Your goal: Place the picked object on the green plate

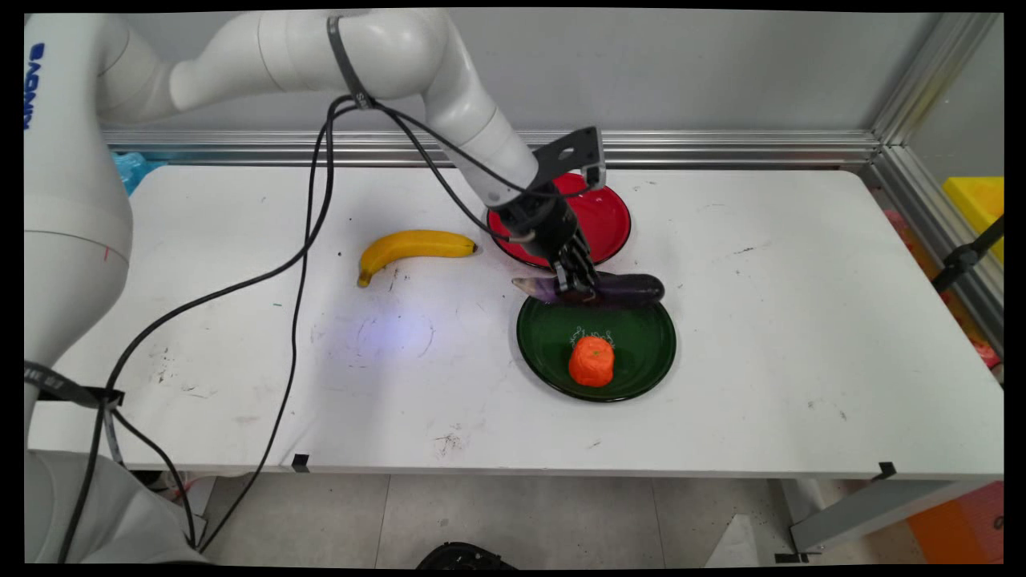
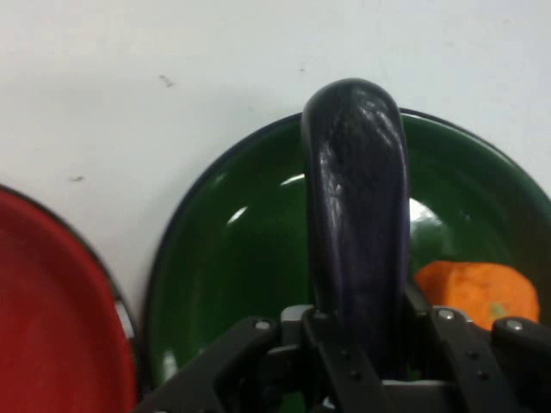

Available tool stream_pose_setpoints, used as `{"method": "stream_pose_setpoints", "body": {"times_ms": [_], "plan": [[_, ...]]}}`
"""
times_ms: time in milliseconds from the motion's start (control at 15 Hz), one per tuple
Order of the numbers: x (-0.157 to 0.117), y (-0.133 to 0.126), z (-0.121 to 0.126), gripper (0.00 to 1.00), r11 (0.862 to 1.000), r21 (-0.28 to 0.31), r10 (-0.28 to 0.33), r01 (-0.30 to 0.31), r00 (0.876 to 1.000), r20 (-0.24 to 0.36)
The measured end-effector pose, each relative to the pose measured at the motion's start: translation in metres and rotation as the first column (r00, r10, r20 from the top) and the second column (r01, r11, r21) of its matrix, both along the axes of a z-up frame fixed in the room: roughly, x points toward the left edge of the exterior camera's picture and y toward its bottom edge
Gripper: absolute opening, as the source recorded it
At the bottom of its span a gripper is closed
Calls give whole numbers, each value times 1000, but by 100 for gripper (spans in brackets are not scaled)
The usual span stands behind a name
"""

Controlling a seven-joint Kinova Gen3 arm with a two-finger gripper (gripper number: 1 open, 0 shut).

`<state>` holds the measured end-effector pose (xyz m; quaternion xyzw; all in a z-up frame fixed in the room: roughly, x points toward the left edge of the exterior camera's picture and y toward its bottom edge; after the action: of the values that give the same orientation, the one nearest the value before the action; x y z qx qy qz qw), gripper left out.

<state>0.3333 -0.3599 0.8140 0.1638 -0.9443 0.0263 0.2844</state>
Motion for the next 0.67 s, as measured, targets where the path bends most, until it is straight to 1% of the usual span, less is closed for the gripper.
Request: {"method": "stream_pose_setpoints", "body": {"times_ms": [333, 667], "plan": [[-9, 14, -16, 0, 1000, -11, -5, 4, 1000, -11], [-9, 15, -28, 0, 999, -44, -1, 1, 1000, -13]]}}
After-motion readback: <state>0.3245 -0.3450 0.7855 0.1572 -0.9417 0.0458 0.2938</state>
